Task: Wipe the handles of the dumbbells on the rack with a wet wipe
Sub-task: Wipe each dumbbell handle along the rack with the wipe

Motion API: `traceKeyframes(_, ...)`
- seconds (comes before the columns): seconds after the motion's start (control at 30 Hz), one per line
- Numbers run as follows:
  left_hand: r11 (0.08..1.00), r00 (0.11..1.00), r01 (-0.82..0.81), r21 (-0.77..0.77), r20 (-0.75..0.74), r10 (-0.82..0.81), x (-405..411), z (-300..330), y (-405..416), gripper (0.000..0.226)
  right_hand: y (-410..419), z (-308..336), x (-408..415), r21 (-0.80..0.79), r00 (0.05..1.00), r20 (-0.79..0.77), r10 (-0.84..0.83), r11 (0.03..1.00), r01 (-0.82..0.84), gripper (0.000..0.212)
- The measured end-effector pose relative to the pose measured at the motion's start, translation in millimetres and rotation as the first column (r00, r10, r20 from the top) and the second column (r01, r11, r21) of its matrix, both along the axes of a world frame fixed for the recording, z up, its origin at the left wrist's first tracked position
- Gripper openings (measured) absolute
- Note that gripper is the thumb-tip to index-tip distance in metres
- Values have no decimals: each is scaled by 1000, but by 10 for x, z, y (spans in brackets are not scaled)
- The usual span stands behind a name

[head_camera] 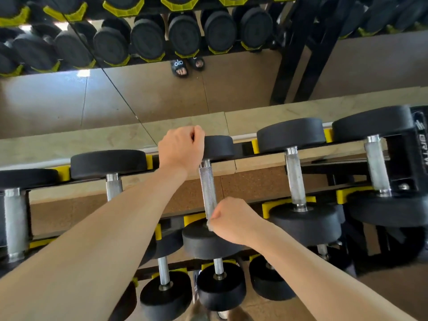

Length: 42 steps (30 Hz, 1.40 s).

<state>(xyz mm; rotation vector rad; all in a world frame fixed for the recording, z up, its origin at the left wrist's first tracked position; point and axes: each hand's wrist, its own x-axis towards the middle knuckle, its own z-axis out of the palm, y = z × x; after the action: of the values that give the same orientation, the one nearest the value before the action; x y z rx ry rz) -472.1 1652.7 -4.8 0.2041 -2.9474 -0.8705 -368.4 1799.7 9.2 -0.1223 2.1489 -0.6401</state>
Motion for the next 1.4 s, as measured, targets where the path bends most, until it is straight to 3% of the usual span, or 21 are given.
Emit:
traceKeyframes(0.13, 997, 987, 69, -25, 145, -65, -70, 141, 33, 44, 203, 119, -91, -187, 992, -31, -119, 976, 111, 26)
traceKeyframes(0.2, 989, 968, 122, -78, 227, -102, -125, 256, 122, 44, 456, 153, -201, -220, 941, -198, -273, 948, 229, 30)
traceKeyframes(0.27, 973, 959, 201, -110, 227, -173, -181, 355, 302, 42, 749, 176, -304, -211, 831, -457, -315, 947, 243, 31)
traceKeyframes(0.37, 944, 932, 327, 51, 149, -331, -242, 425, 733, 38, 1136, 101, -475, -46, 667, -742, -61, 998, 40, 30)
traceKeyframes(0.43, 913, 919, 353, 206, 104, -379, -299, 432, 1102, 42, 1374, 36, -589, 111, 584, -800, 137, 991, -80, 33)
traceKeyframes(0.53, 897, 922, 343, 279, 82, -378, -382, 396, 1566, 46, 1592, -43, -697, 325, 488, -772, 407, 913, -248, 42)
traceKeyframes(0.63, 937, 944, 248, 246, 157, -291, -436, 302, 1892, 49, 1728, -130, -760, 364, 494, -730, 473, 880, -305, 42)
traceKeyframes(0.73, 983, 985, 29, 181, 163, -59, -467, 186, 2019, 51, 1827, -187, -787, 331, 489, -744, 455, 887, -322, 45)
traceKeyframes(0.93, 973, 991, -133, 190, 61, 123, -451, 47, 2107, 53, 2069, -328, -769, 106, 537, -811, 234, 960, -260, 58)
traceKeyframes(1.07, 945, 986, -165, 281, 51, 157, -450, -4, 2094, 52, 2025, -404, -727, -162, 564, -824, -50, 975, -150, 46)
traceKeyframes(1.2, 938, 987, -160, 307, 49, 153, -434, 25, 2091, 50, 1998, -465, -674, -357, 524, -794, -310, 934, 11, 30)
traceKeyframes(1.33, 934, 988, -154, 323, 37, 150, -436, -1, 2083, 51, 1987, -463, -682, -513, 550, -648, -527, 836, 195, 21)
traceKeyframes(1.4, 933, 989, -149, 327, 37, 145, -431, -20, 2083, 53, 1932, -413, -748, -518, 607, -422, -673, 729, 448, 17)
